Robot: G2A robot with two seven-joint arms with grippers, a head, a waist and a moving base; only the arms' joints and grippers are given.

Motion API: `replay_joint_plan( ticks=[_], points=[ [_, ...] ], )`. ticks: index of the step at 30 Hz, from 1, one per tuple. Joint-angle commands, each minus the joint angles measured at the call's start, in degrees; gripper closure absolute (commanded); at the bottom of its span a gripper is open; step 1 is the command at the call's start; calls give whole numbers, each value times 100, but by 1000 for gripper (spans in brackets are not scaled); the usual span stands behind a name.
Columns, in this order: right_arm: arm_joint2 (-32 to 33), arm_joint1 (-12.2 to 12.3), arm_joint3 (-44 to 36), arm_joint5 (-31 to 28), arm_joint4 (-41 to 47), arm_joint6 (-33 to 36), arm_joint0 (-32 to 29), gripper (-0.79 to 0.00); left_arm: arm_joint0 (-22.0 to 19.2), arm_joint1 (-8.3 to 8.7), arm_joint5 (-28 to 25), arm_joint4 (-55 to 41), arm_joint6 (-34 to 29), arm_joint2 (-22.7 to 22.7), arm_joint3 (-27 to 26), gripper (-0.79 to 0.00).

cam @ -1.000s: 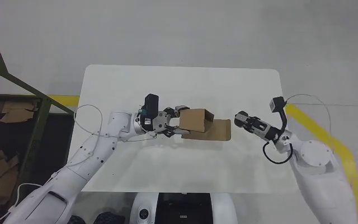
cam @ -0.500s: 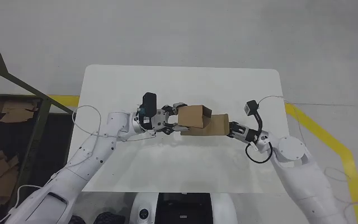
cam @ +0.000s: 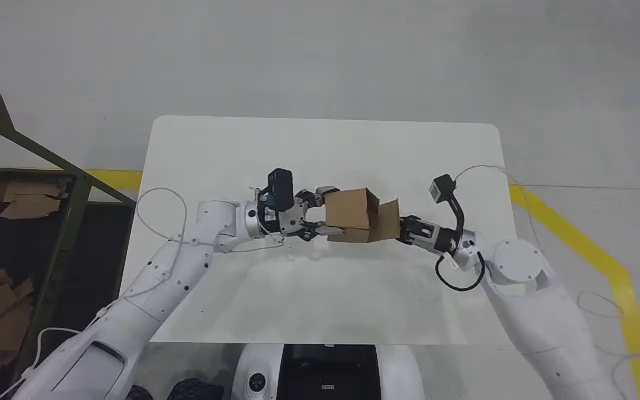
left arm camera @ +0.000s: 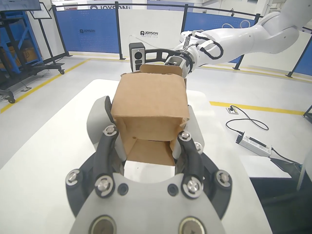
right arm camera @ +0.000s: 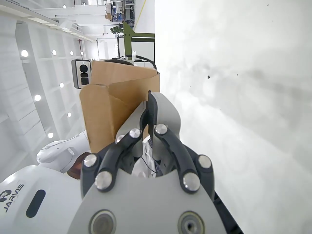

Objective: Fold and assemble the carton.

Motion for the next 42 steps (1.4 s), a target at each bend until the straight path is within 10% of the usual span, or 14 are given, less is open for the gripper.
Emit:
replay_joint_plan(
  ticks=[1, 42],
  points=[
    [2, -2, 10, 4, 12, 2, 16, 0, -2, -8, 9, 11, -19, -1, 5, -376],
    [55, -56, 270, -264, 287, 3, 181, 0, -88, -104, -385, 175, 55, 126, 97, -385]
  ],
)
